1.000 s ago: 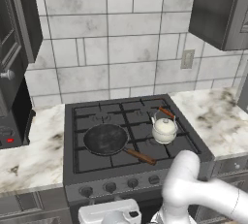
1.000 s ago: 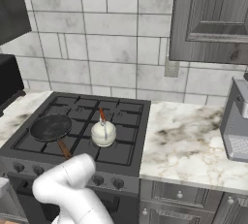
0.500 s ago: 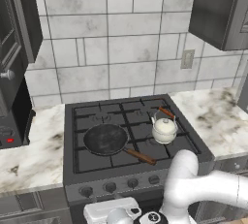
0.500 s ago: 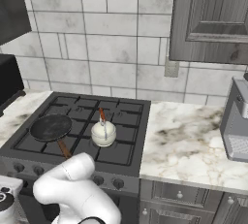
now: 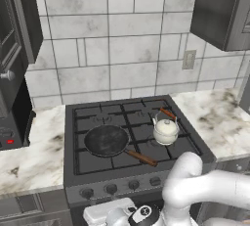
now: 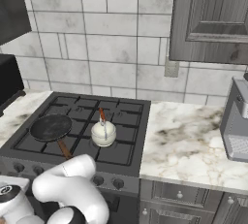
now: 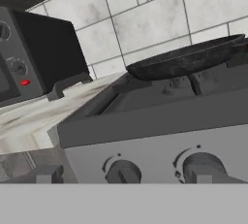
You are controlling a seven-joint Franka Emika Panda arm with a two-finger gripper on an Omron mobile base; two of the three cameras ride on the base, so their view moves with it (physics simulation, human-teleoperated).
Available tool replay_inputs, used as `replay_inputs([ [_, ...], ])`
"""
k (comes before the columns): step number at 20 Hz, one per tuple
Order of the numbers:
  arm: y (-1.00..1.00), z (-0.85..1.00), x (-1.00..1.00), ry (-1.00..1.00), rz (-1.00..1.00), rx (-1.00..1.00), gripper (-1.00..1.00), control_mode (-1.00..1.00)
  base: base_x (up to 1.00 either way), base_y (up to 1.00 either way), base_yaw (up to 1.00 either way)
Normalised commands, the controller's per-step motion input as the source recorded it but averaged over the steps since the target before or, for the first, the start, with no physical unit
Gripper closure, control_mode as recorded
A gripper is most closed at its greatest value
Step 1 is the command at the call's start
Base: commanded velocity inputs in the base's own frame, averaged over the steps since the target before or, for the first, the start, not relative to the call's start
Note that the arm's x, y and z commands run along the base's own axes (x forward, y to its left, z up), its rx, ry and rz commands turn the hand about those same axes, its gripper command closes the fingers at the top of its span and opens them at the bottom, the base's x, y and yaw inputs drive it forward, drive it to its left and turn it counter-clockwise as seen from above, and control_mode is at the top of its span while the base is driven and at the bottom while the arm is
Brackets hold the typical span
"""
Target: Pick the pan from the cabinet and place it on the stove. Then turn on the stove burner for the pan.
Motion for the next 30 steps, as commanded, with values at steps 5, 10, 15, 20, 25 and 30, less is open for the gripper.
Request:
replay_inputs([
  [5, 0.2, -0.18, 0.0, 0.0, 0.0, 0.0, -1.0, -1.0, 0.0, 0.0, 0.0],
  [10, 0.02, -0.16, 0.0, 0.0, -0.04, 0.05, -1.0, -1.0, 0.0, 0.0, 0.0],
  [15, -0.01, -0.21, 0.02, -0.01, -0.09, 0.2, -1.0, -1.0, 0.0, 0.0, 0.0],
  [20, 0.0, -0.19, 0.02, 0.0, -0.09, 0.2, -1.0, -1.0, 0.0, 0.0, 0.0],
  [25, 0.0, -0.21, 0.06, 0.0, -0.1, 0.16, -1.0, -1.0, 0.0, 0.0, 0.0],
  [30, 0.03, -0.25, 0.14, 0.0, -0.08, 0.12, -1.0, -1.0, 0.0, 0.0, 0.0],
])
